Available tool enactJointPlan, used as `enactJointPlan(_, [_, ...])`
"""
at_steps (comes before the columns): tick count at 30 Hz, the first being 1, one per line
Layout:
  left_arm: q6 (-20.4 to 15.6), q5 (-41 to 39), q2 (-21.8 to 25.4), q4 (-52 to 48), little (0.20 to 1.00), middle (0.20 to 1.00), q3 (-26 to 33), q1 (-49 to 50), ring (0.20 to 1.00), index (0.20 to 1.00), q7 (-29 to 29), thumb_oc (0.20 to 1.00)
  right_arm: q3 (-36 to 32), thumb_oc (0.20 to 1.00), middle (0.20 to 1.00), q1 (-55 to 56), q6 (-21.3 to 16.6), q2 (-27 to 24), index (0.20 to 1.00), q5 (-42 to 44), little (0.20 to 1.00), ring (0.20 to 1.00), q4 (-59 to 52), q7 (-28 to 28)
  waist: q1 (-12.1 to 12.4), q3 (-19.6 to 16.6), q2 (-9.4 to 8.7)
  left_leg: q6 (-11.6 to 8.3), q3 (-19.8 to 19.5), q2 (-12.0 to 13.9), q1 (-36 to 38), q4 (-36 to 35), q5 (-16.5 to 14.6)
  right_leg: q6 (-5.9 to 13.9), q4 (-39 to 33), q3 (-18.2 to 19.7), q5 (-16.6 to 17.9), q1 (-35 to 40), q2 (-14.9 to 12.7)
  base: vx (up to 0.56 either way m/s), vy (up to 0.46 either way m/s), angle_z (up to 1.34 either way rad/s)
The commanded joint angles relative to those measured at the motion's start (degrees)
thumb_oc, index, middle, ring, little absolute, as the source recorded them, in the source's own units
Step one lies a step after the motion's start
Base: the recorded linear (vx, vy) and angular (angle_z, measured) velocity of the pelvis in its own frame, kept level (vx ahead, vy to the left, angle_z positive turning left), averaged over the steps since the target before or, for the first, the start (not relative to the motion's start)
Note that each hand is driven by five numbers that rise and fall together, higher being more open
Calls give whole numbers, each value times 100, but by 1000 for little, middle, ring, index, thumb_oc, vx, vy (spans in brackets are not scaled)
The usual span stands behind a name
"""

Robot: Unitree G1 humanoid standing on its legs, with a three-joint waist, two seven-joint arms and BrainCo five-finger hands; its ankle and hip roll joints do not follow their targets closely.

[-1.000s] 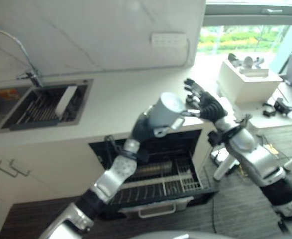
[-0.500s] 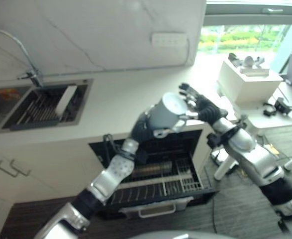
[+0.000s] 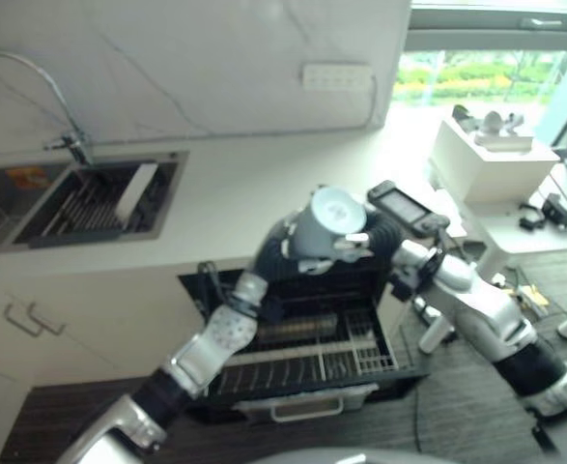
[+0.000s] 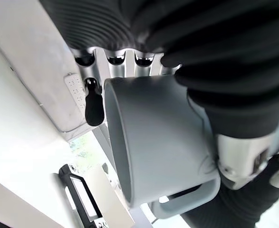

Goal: Place the dishes in the dishwasher.

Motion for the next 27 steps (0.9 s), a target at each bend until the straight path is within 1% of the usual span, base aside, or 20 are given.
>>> enactJointPlan(1, [-443, 197, -117, -24, 200, 200, -167, -655, 200, 200, -31, 200, 336, 586, 586, -382, -204, 396, 586, -20, 586, 586, -314, 302, 53, -81, -318, 46, 8, 149, 155, 10, -315, 434, 6, 75, 8, 96, -583, 0, 0, 0])
enactJointPlan(2, [-430, 193, -117, -44, 200, 200, -174, -659, 200, 200, -36, 200, 347, 498, 498, -378, -218, 394, 498, -126, 498, 498, -318, 265, 50, -80, -319, 48, 9, 149, 154, 10, -314, 433, 6, 82, 11, 94, -581, 0, 0, 0])
enactJointPlan(3, [-393, 166, -110, -81, 200, 200, -187, -673, 200, 200, -54, 200, 369, 398, 398, -386, -265, 365, 398, -477, 398, 398, -319, 178, 45, -70, -325, 55, 10, 143, 126, 10, -269, 424, 6, 97, 52, 66, -582, 0, 0, 0])
enactJointPlan(4, [-366, 156, -107, -113, 200, 200, -200, -688, 200, 200, -60, 200, 402, 457, 457, -407, -266, 303, 457, -957, 457, 457, -313, 127, 36, -67, -323, 54, 5, 143, 150, 10, -317, 434, 6, 104, 13, 90, -579, 0, 0, 0])
enactJointPlan(5, [-345, 112, -71, -173, 200, 200, -166, -693, 200, 200, -101, 200, 444, 498, 498, -473, -304, 121, 498, -1363, 498, 498, -305, 63, 28, -63, -335, 55, 5, 137, 118, 10, -268, 427, 6, 131, 58, 55, -578, 0, 0, 0])
enactJointPlan(6, [-336, 87, -49, -207, 200, 200, -148, -694, 200, 200, -116, 200, 446, 476, 476, -489, -316, 36, 476, -1526, 476, 476, -311, 46, 23, -64, -336, 57, 4, 135, 118, 10, -274, 426, 7, 136, 55, 54, -576, 0, 0, 0])
enactJointPlan(7, [-332, 72, -30, -228, 200, 200, -129, -706, 200, 200, -119, 200, 454, 288, 288, -548, -351, -51, 288, -1583, 288, 288, -282, 30, 19, -54, -334, 61, 6, 136, 123, 10, -275, 425, 10, 145, 57, 57, -574, 0, 0, 0])
enactJointPlan(8, [-268, 48, -23, -281, 200, 200, -122, -726, 200, 200, -131, 200, 444, 200, 200, -604, -396, -99, 200, -1492, 200, 200, -307, -26, 9, -44, -334, 66, -6, 132, 132, 10, -279, 421, 12, 165, 55, 63, -564, 0, 0, 0])
enactJointPlan(10, [-175, 19, -52, -344, 200, 200, -164, -768, 200, 200, -189, 200, 425, 200, 200, -696, -555, -65, 200, -1891, 200, 200, -297, -237, 13, -20, -323, 64, -31, 129, 132, 10, -280, 416, 20, 185, 43, 71, -562, 0, 0, 0])
enactJointPlan(12, [-152, -5, -35, -407, 200, 200, -169, -751, 200, 200, -244, 200, 375, 200, 200, -695, -681, -86, 200, -2117, 200, 200, -328, -414, 11, -9, -305, 72, -41, 123, 135, 10, -293, 416, 18, 200, 34, 77, -558, 0, 0, 0])
enactJointPlan(18, [-66, -34, -16, -552, 200, 200, -191, -753, 200, 200, -330, 200, 317, 200, 200, -649, -760, -67, 200, -2365, 200, 200, -334, -720, 4, 9, -276, 79, -38, 127, 146, 10, -306, 420, 19, 216, 17, 87, -563, 0, 0, 0])
enactJointPlan(25, [-1, -50, -13, -610, 200, 200, -247, -761, 200, 200, -470, 200, 331, 200, 200, -658, -881, -25, 200, -2201, 200, 200, -313, -880, 16, 11, -265, 79, -54, 127, 156, 10, -316, 426, 22, 205, 4, 100, -568, 0, 0, 0])
enactJointPlan(26, [77, -40, -14, -584, 200, 200, -283, -729, 200, 200, -575, 200, 265, 200, 200, -604, -1021, 44, 200, -2099, 200, 200, -303, -975, 12, 10, -253, 80, -48, 133, 160, 10, -312, 423, 30, 203, -1, 102, -569, 0, 0, 0])
enactJointPlan(27, [94, -31, -14, -581, 200, 200, -295, -717, 200, 200, -576, 200, 251, 200, 200, -589, -1043, 73, 200, -2094, 200, 200, -299, -990, 11, 9, -248, 80, -44, 133, 162, 10, -314, 424, 29, 201, -2, 103, -568, 0, 0, 0])
